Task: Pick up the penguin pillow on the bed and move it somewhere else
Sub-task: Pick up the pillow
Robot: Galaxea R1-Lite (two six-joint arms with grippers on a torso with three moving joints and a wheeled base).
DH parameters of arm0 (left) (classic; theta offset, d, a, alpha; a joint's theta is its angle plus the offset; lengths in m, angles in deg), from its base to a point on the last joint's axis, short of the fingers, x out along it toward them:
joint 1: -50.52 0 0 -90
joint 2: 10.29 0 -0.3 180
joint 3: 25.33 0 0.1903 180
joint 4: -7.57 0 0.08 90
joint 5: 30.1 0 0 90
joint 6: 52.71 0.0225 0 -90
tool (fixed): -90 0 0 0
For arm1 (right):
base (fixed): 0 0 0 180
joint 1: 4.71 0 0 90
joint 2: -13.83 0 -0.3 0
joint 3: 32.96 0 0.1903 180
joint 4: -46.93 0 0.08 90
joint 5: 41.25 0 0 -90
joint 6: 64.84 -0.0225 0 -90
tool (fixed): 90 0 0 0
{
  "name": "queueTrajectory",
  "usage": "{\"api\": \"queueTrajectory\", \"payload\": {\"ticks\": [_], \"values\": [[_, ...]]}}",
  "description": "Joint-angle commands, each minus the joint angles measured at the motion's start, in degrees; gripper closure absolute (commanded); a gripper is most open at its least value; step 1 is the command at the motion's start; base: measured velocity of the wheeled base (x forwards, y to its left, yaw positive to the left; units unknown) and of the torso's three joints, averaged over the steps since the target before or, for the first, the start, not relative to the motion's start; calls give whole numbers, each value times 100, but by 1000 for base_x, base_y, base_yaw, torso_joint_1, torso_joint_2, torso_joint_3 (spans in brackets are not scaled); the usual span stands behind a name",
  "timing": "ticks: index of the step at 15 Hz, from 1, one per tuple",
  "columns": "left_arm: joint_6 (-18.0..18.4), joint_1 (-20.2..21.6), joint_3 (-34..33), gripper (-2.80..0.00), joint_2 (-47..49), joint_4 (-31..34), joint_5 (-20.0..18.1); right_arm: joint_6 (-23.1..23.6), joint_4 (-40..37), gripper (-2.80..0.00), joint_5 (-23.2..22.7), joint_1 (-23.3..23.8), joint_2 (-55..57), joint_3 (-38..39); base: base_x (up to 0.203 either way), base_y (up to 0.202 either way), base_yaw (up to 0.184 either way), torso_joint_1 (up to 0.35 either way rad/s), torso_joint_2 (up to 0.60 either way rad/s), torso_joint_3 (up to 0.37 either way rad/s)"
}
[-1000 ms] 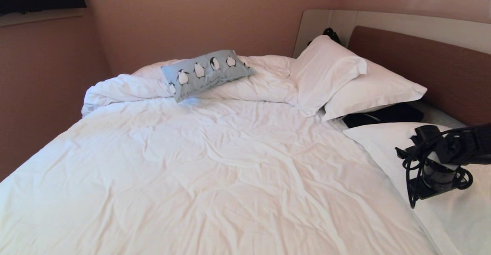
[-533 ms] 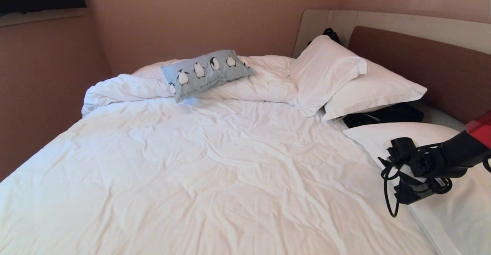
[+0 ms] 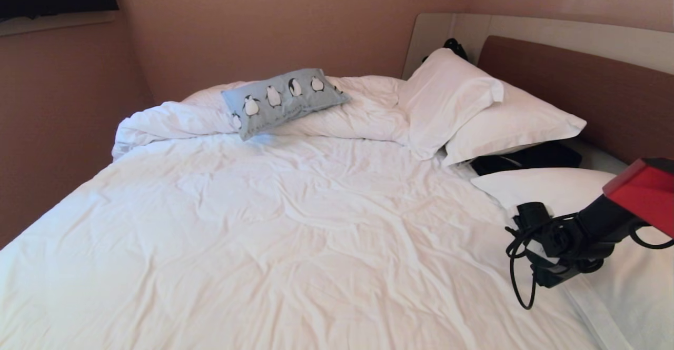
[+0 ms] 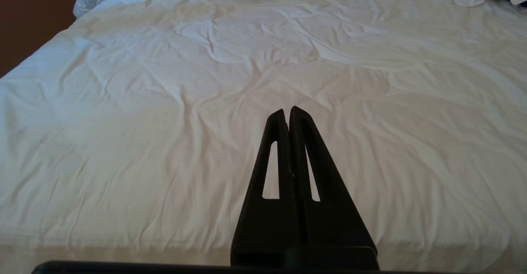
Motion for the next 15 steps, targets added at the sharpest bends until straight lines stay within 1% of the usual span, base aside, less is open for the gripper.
{"api": "queueTrajectory", "payload": {"ticks": [1,4,7,13,15], "values": [[5,1,0,0,-2,0,2,10,172,-280,96,-15,119,16,0,0,0,0,0,0],[-3,1,0,0,-2,0,2,49,220,-280,316,-24,284,16,0,0,0,0,0,0],[5,1,-9,0,-2,0,2,172,554,-280,633,-30,487,24,0,0,0,0,0,0],[-2,1,0,0,-2,0,2,185,627,-280,682,-101,663,16,0,0,0,0,0,0],[-3,1,0,0,-2,0,2,185,638,-280,800,-103,749,-19,0,0,0,0,0,0]]}}
